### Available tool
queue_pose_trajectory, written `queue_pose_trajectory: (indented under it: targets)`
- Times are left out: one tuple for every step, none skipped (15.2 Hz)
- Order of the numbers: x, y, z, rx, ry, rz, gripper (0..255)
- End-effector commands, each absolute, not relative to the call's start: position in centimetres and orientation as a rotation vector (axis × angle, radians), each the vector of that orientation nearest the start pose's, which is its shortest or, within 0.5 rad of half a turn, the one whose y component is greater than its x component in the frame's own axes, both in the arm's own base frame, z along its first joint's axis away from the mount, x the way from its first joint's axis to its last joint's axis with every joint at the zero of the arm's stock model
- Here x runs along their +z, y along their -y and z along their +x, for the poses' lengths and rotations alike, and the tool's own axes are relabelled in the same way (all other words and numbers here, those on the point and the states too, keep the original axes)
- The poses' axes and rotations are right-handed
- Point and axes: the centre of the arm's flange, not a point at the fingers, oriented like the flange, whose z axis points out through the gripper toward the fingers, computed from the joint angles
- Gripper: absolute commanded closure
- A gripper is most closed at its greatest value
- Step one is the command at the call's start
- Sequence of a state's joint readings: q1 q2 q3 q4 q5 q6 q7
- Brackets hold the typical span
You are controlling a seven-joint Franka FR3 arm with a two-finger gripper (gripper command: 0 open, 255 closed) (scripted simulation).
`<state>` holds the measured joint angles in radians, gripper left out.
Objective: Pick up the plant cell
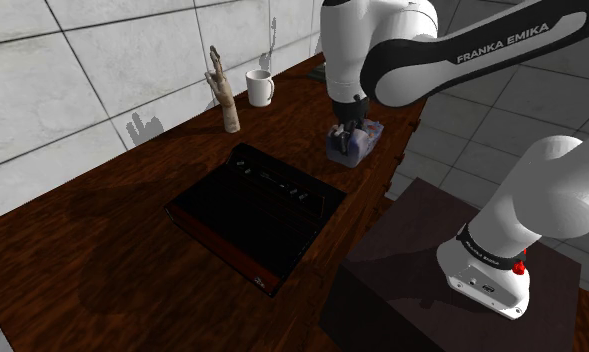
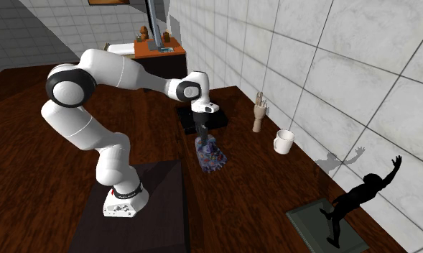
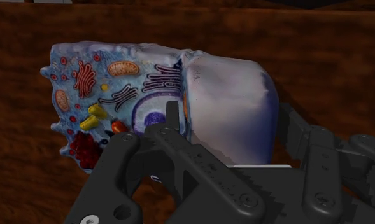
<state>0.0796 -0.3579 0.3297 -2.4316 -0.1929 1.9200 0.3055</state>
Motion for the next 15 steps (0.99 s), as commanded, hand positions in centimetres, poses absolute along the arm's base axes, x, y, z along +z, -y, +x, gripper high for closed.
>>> queue_pose_trajectory:
  targets:
    - [42.5, -15.4, 38.6, 0.122, 0.271, -3.460, 255]
    - [43.1, -15.4, 38.6, 0.122, 0.271, -3.460, 255]
    - [43.6, -15.4, 38.6, 0.122, 0.271, -3.460, 255]
    - [44.1, -15.4, 38.6, 0.122, 0.271, -3.460, 255]
    - [44.6, -15.4, 38.6, 0.122, 0.271, -3.460, 255]
    - [45.2, -15.4, 38.6, 0.122, 0.271, -3.460, 255]
    - [45.7, -15.4, 38.6, 0.122, 0.271, -3.460, 255]
    - [46.2, -15.4, 38.6, 0.122, 0.271, -3.460, 255]
    - [46.8, -15.4, 38.6, 0.122, 0.271, -3.460, 255]
    - [47.3, -15.4, 38.6, 0.122, 0.271, -3.460, 255]
    - [47.8, -15.4, 38.6, 0.122, 0.271, -3.460, 255]
    - [48.3, -15.4, 38.6, 0.122, 0.271, -3.460, 255]
    - [48.9, -15.4, 38.6, 0.122, 0.271, -3.460, 255]
    - [49.4, -15.4, 38.6, 0.122, 0.271, -3.460, 255]
    - [49.9, -15.4, 38.6, 0.122, 0.271, -3.460, 255]
